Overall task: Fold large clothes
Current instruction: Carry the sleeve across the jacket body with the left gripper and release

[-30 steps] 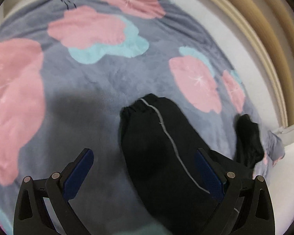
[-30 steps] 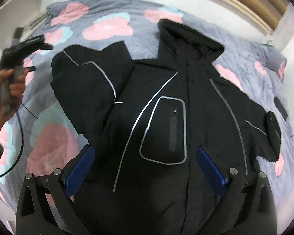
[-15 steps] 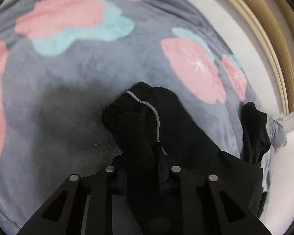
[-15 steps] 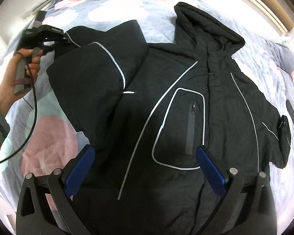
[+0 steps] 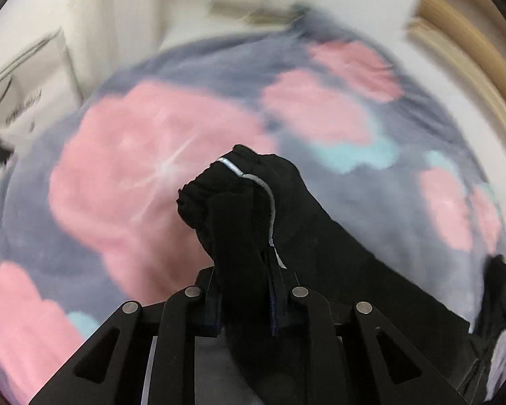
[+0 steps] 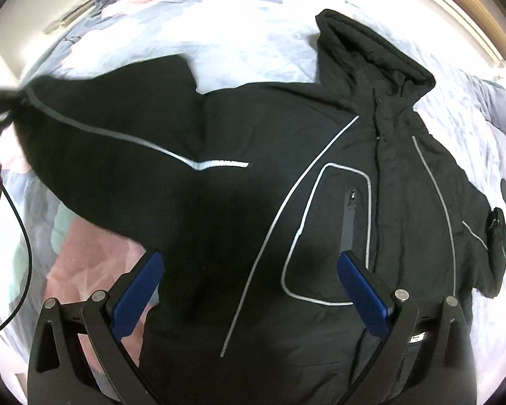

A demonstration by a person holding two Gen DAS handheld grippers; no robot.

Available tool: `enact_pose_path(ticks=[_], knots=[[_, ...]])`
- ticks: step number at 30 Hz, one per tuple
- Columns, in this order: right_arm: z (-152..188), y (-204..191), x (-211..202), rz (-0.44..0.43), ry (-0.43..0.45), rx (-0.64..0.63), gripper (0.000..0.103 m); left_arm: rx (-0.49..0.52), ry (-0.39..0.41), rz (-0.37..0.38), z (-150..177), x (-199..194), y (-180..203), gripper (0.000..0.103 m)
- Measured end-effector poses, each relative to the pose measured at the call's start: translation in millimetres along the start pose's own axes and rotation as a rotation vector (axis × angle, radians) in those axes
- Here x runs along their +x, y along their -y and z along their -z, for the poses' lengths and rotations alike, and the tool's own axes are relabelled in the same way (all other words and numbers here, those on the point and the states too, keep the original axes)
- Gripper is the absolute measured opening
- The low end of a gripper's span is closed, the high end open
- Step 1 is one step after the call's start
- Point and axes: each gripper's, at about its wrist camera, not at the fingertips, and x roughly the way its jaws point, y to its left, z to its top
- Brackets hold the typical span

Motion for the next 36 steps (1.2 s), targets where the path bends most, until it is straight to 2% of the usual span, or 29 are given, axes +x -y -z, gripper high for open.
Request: enact_pose_path(ticks=[1, 3, 5, 6, 10, 12, 16, 19, 23, 27, 30, 36], knots=[[1, -1, 1, -0.006, -0.004, 0.0, 0.103, -0.015, -0.042, 0.002, 3, 12, -9, 0.019], [3, -3, 1, -0.012, -0.009, -0.003, 0.103, 0.036, -0.077, -0.041, 14, 30, -11, 0.02], [4, -2, 2, -0.016, -0.015, -0.002, 0.103, 0.102, -0.062, -0.082, 23, 30, -2, 0.019], [5, -2, 1, -0.016, -0.015, 0.0, 0.103, 0.129, -0.038, -0.069, 25, 23, 3, 0.019], [6, 5, -4, -0.01, -0.002, 0.019, 0.103, 0.193, 0.031, 0.025, 27, -13, 25, 0.019], [7, 9, -6, -0.011, 0.003, 0.035, 0.103, 0.238, 0.056, 0.098, 30, -36, 44, 0.019], [11, 18, -12, -0.016, 0.012, 0.067, 0.103, 0.317, 0.07, 0.252, 44, -77, 84, 0.019], [16, 30, -19, -0.016, 0.024, 0.09, 0.103, 0.388, 0.072, 0.324, 64, -101, 117, 0.019], [23, 52, -26, -0.012, 0.038, 0.136, 0.103, 0.494, 0.039, 0.446, 100, -126, 172, 0.019], [31, 83, -30, -0.003, 0.044, 0.206, 0.103, 0.639, 0.031, 0.474, 143, -141, 233, 0.019], [41, 109, -33, -0.001, 0.048, 0.267, 0.103, 0.701, 0.006, 0.532, 166, -147, 269, 0.019], [63, 167, -28, 0.022, 0.039, 0.381, 0.103, 0.865, -0.109, 0.616, 242, -144, 356, 0.019]])
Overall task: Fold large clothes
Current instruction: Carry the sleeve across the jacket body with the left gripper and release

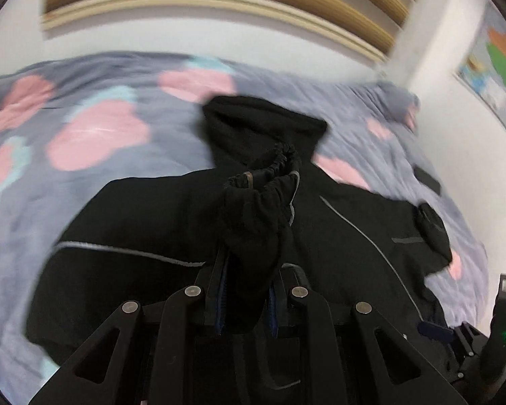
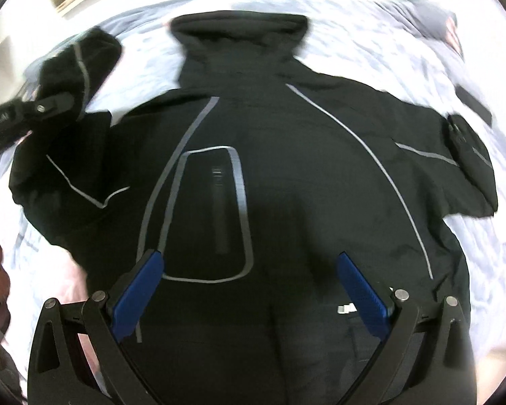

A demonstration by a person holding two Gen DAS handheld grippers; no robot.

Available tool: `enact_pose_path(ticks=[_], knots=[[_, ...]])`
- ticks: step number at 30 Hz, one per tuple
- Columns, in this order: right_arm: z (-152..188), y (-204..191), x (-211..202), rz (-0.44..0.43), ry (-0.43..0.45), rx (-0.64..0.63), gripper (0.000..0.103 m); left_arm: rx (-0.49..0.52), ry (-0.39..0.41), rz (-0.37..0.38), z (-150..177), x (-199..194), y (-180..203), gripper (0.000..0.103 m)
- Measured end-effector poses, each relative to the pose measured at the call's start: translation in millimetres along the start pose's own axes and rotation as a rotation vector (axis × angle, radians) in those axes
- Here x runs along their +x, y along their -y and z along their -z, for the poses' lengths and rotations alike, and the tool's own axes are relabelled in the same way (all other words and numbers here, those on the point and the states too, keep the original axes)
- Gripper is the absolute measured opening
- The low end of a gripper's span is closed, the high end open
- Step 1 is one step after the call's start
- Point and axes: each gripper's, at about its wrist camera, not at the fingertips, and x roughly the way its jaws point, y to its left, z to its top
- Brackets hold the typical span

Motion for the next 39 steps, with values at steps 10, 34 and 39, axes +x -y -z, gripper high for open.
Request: enact_pose_path(ticks=[10, 34, 39], knots=[[0, 83, 12, 0.075, -0.015, 0.107, 0.103, 0.064, -0.203, 0.11, 22, 109, 81, 0.021], [-86, 94, 105, -0.269, -0.09, 0.142, 0.089, -0.19, -0.212, 0.306, 44, -28, -21, 0.057], [-95, 84, 141, -0.398, -0.196, 0.174, 0.044, -0.254, -0.163, 0.243, 46, -47, -55, 0.057]])
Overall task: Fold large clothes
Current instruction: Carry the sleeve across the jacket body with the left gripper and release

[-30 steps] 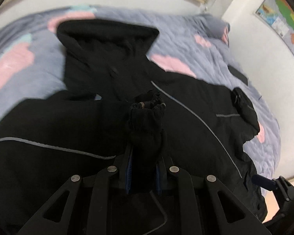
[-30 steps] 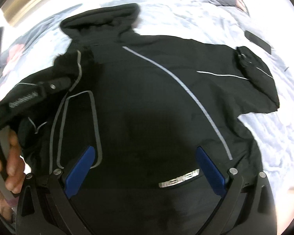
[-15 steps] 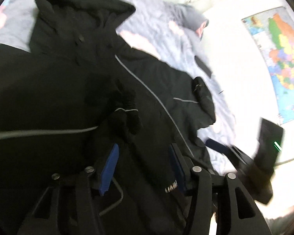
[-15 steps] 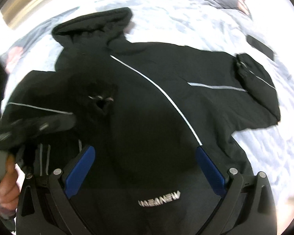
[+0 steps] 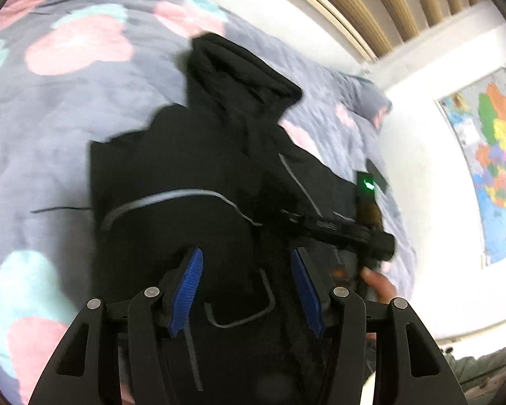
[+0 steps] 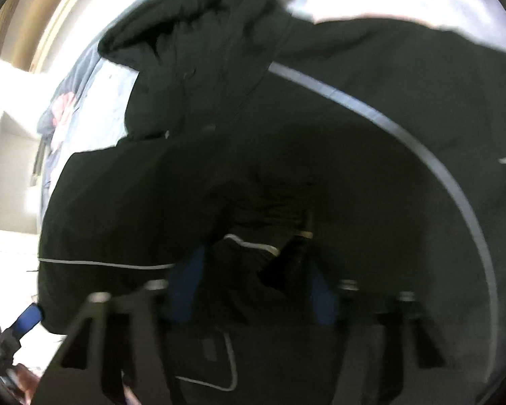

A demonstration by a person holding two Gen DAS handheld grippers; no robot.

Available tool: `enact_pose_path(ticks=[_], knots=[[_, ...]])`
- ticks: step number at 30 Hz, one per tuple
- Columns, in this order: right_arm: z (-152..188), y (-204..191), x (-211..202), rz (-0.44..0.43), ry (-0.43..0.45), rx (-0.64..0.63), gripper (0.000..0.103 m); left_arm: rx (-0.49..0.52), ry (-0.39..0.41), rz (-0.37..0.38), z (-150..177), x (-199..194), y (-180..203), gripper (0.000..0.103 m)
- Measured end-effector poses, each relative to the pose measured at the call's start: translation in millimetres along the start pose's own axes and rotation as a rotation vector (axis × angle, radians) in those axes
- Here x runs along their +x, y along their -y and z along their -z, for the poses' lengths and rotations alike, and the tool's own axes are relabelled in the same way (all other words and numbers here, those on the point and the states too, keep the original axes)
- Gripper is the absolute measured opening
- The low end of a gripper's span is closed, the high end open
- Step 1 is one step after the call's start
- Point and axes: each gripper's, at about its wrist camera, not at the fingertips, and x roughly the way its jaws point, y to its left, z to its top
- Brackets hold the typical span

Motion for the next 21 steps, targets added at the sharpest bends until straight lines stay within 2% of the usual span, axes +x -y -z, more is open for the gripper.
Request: enact_pose_path(ticks=[3, 7, 10, 12, 13, 15, 17, 19, 21], knots=[[4, -19, -24, 0.044, 0.063, -0.104, 0.036, -0.001, 0.029, -0.029, -4, -7, -5, 0.057], [6, -37, -83, 0.127, 0.192, -0.231, 0.035, -0.003, 0.027, -0.032, -7, -1, -12, 0.057], [1, -32, -126, 0.242, 0.293, -0.295, 0.035, 0.007, -0.018, -0.024, -9, 26, -11, 0.057], [-7, -18, -142, 0.346, 0.335, -0.301, 0.035, 0.028, -0.062, -0.056, -10, 52, -10, 0.057], [-14, -6, -142, 0.39, 0.336, -0.283, 0.035, 0.045, -0.082, -0.083, -10, 68, -8, 0.057], [-22, 16, -132, 0.427, 0.306, -0.247, 0.035, 0.053, -0.111, -0.186, -6, 98, -12, 0.056], [-28, 42, -104, 0.449, 0.234, -0.192, 0.035, 0.034, -0.134, -0.264, -5, 124, -24, 0.056], [-26, 71, -76, 0.447, 0.15, -0.124, 0.035, -0.005, -0.12, -0.28, -4, 135, -37, 0.056], [-16, 102, -55, 0.429, 0.084, -0.048, 0.035, -0.068, -0.104, -0.249, -7, 137, -48, 0.056]])
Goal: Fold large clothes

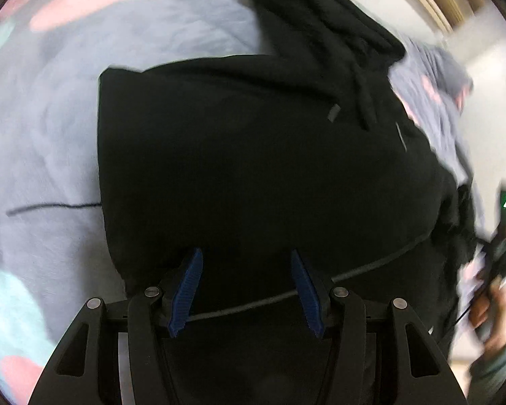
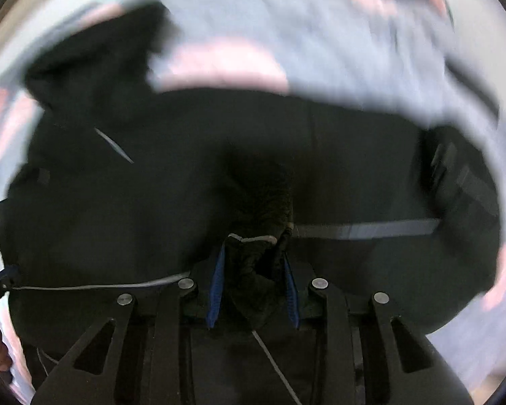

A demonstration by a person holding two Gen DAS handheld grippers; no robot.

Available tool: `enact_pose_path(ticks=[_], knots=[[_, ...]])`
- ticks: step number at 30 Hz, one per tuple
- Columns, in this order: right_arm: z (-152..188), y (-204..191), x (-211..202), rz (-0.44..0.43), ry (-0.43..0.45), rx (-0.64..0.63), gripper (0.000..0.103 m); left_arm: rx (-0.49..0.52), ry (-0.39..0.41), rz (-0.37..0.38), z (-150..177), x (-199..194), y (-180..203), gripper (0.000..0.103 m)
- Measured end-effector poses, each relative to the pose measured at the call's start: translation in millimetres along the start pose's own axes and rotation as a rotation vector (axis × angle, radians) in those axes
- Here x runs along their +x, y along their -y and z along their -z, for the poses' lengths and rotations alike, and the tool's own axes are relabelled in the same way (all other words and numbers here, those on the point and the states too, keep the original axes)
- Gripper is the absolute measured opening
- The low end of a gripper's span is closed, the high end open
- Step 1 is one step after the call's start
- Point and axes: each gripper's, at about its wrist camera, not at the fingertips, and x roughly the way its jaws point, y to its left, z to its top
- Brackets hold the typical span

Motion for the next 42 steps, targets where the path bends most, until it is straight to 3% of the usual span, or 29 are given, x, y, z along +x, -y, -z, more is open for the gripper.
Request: enact_pose_path(ticks=[3, 6, 10, 12, 15, 18, 21, 23, 25, 28, 32, 37, 42], knots=[[10, 18, 17, -0.08, -0.009, 0.078, 0.035, -0.062, 0.0, 0.046, -8, -1, -11, 0.056], [6, 21, 15, -0.085, -0.03, 0.075, 0.036, -0.031, 0.006, 0.018, -10, -10, -5, 0.056], [7, 7, -27, -0.032, 0.024, 0.02, 0.047, 0.131, 0.079, -0.014, -8, -47, 37, 0.056], [11, -6, -57, -0.054, 0.091, 0.006, 0.062, 0.203, 0.092, 0.005, -5, -54, 59, 0.058], [20, -27, -79, -0.12, 0.148, -0.01, 0.066, 0.251, 0.058, 0.014, -4, -36, 89, 0.06], [23, -65, -62, -0.133, 0.131, -0.062, 0.066, 0.221, -0.012, -0.01, -1, 0, 91, 0.06], [22, -83, -13, -0.105, 0.039, -0.073, 0.066, 0.155, -0.051, -0.038, 4, 28, 75, 0.059], [26, -81, 17, -0.077, -0.037, -0.063, 0.067, 0.188, -0.042, -0.062, 6, 31, 79, 0.059], [27, -85, 24, -0.061, -0.021, -0.068, 0.068, 0.222, -0.055, -0.088, 7, 27, 85, 0.06], [27, -86, 13, -0.054, -0.035, -0.06, 0.068, 0.254, -0.052, -0.098, 12, 7, 92, 0.06], [44, -88, -28, -0.102, 0.001, -0.049, 0.068, 0.271, 0.007, -0.056, 37, -51, 100, 0.06], [96, -88, -100, -0.064, 0.085, -0.058, 0.068, 0.294, 0.093, -0.035, 77, -118, 113, 0.06], [145, -77, -157, -0.042, 0.15, -0.045, 0.068, 0.291, 0.151, -0.022, 114, -159, 127, 0.06]])
